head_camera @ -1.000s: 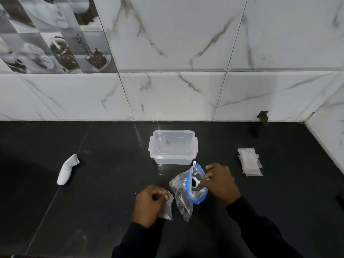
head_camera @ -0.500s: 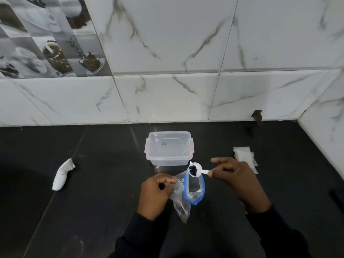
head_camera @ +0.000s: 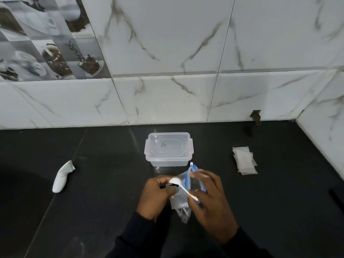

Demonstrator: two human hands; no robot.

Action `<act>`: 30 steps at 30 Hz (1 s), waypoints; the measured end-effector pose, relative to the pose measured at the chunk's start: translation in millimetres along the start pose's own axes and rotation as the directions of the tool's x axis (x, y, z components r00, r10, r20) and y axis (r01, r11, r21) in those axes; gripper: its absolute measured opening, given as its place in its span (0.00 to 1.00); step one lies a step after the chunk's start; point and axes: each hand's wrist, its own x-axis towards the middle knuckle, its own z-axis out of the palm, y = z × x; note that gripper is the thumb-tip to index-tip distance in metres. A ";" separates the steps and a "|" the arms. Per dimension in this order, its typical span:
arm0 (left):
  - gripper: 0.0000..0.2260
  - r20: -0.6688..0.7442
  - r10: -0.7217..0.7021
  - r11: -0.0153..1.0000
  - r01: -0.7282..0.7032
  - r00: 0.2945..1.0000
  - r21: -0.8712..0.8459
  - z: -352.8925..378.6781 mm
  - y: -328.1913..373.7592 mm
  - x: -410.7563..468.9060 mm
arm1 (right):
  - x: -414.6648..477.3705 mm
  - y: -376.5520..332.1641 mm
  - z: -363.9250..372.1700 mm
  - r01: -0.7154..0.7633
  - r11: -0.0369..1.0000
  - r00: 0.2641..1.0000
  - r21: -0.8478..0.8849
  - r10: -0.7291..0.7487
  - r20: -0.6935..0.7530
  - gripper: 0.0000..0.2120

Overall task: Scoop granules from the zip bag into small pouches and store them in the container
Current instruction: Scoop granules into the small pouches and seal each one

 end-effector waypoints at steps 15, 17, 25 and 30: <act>0.12 -0.099 -0.038 0.997 0.031 0.994 -0.074 -8.1 -8.4 0.7 | -2.4 -7.7 -9.7 -0.440 0.797 0.848 0.413 0.520 -0.099 0.05; 0.10 -0.146 -0.057 0.998 0.054 0.988 -0.029 -17.9 -15.9 4.3 | 8.3 4.8 -26.1 -0.564 0.660 0.751 0.497 0.659 -0.023 0.04; 0.07 0.018 -0.418 0.907 0.416 0.908 0.060 -23.1 -61.1 21.2 | 17.7 87.1 8.7 -0.652 0.745 0.671 -0.143 0.654 0.348 0.07; 0.09 0.075 -0.475 0.879 0.477 0.877 -0.002 -4.3 -72.2 37.1 | 31.6 88.5 48.6 -0.625 0.761 0.601 -0.175 0.611 0.514 0.10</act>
